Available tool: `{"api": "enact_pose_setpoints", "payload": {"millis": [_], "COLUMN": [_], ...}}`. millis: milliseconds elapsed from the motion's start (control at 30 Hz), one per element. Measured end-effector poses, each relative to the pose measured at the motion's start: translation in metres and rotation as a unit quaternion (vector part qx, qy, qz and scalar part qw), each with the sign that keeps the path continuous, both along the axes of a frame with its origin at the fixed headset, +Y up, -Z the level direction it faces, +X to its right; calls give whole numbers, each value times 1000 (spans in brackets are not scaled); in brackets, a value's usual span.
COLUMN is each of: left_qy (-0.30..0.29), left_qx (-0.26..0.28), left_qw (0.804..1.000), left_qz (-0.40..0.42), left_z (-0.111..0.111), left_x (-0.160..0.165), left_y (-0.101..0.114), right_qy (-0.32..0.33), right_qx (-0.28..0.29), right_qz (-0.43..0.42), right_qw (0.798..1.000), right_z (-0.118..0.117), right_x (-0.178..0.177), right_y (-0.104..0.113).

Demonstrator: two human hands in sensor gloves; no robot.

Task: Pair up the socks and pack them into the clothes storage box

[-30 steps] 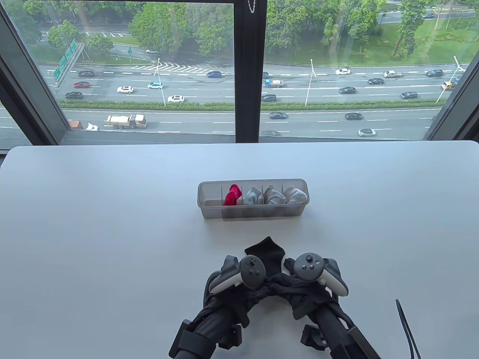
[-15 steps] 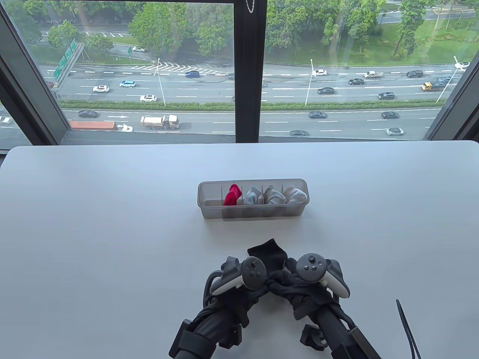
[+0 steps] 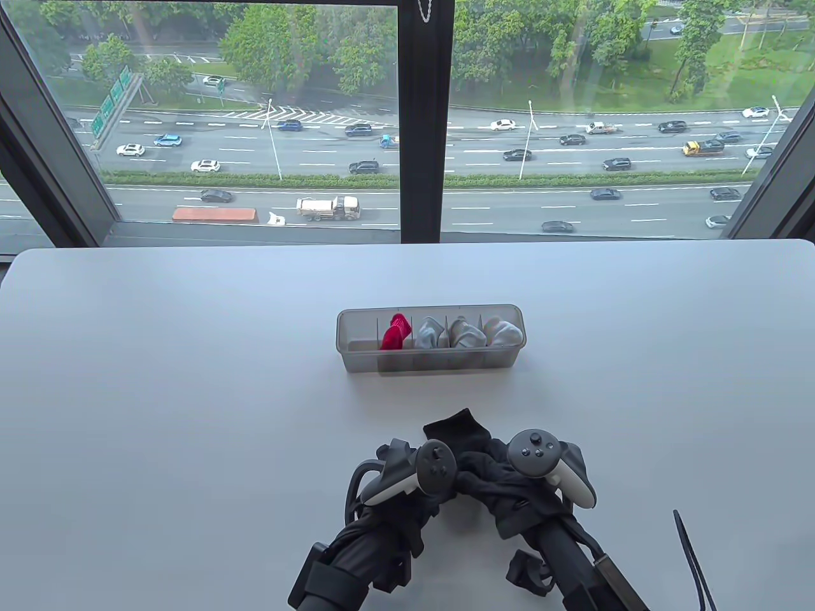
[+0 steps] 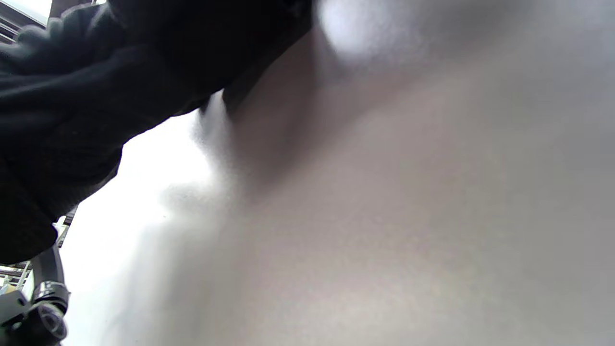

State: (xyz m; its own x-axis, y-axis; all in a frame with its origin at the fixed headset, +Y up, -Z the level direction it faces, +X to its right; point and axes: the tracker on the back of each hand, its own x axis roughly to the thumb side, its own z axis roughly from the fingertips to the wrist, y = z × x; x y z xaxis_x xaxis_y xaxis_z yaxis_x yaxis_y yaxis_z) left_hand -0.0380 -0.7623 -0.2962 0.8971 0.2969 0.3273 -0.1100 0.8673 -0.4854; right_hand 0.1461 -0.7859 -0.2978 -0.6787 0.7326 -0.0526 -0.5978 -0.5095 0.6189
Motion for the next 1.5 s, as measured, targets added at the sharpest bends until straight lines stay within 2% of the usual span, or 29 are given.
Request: {"api": "enact_pose_setpoints", "payload": {"millis": [133, 267, 400, 567, 733, 833, 900, 1033, 1233, 1367, 1500], "left_qy": [-13, -10, -2, -7, -24, -17, -4, -4, -22, -17, -21], "left_qx": [-9, -15, 17, 73, 28, 41, 52, 89, 66, 78, 143], "left_qw": [1000, 1000, 1000, 997, 999, 999, 999, 995, 997, 997, 989], "left_qz": [5, 17, -8, 7, 3, 9, 2, 36, 17, 4, 21], "left_z": [1, 0, 3, 7, 5, 5, 5, 10, 8, 10, 16], "left_x": [-1, -1, 0, 2, 0, 1, 1, -2, -1, 3, 5], "left_y": [-1, 0, 4, 13, 8, 10, 14, 20, 20, 22, 29], "right_qy": [-12, -13, -12, -22, 11, 14, 13, -8, -3, -22, -42], "right_qx": [37, 28, 15, 22, 83, 120, 119, 102, 109, 80, 73], "right_qz": [18, 2, -24, -29, 22, 32, 22, -13, -9, -56, -55], "right_qw": [999, 1000, 1000, 999, 996, 992, 993, 995, 994, 995, 995], "right_z": [1, 1, 1, 3, 4, 4, 4, 4, 3, 2, 2], "right_x": [0, -2, -5, -7, -10, -11, -11, -7, -6, -4, -1], "right_y": [4, 5, 6, 8, 16, 20, 23, 22, 23, 23, 20]}}
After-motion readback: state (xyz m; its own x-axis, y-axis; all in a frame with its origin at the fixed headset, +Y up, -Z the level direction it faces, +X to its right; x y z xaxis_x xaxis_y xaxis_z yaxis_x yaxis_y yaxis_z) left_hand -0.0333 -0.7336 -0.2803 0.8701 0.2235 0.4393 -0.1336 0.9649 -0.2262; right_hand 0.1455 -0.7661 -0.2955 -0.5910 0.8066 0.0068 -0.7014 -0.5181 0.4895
